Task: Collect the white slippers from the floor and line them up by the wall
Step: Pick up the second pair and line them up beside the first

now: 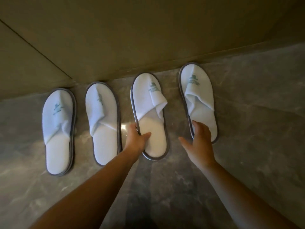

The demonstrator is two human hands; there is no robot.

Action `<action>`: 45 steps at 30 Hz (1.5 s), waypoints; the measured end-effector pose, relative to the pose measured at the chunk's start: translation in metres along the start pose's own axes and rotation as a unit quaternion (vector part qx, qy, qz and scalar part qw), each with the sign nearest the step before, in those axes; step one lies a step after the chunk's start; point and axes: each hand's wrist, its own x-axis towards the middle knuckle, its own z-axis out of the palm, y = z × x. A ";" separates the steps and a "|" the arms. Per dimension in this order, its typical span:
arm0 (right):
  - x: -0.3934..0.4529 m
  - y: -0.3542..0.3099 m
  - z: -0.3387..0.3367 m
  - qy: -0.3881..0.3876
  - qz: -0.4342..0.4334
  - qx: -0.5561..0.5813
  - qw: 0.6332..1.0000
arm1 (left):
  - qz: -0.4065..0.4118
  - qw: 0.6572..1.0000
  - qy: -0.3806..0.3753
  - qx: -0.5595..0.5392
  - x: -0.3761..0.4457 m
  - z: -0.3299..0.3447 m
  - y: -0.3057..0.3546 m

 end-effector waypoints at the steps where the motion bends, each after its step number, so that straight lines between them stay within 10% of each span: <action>1: 0.003 0.001 0.002 -0.007 -0.002 -0.027 1.000 | -0.005 1.000 -0.002 0.000 0.002 0.000 -0.005; 7: 0.024 0.017 -0.002 0.015 0.060 -0.146 0.987 | 0.055 0.976 0.047 0.207 0.007 0.002 -0.021; 15: 0.032 0.030 0.003 -0.001 0.094 -0.133 0.987 | 0.167 0.853 -0.090 0.486 0.001 0.003 -0.050; 26: 0.029 0.028 0.005 0.016 0.084 -0.107 0.991 | 0.219 0.825 -0.040 0.519 0.002 0.016 -0.043; 35: 0.027 0.027 0.002 -0.005 0.082 -0.101 0.992 | 0.316 0.716 -0.116 0.612 0.016 0.018 -0.026; 45: 0.023 0.030 -0.002 -0.014 0.078 -0.115 0.990 | 0.287 0.724 -0.127 0.615 0.016 0.017 -0.023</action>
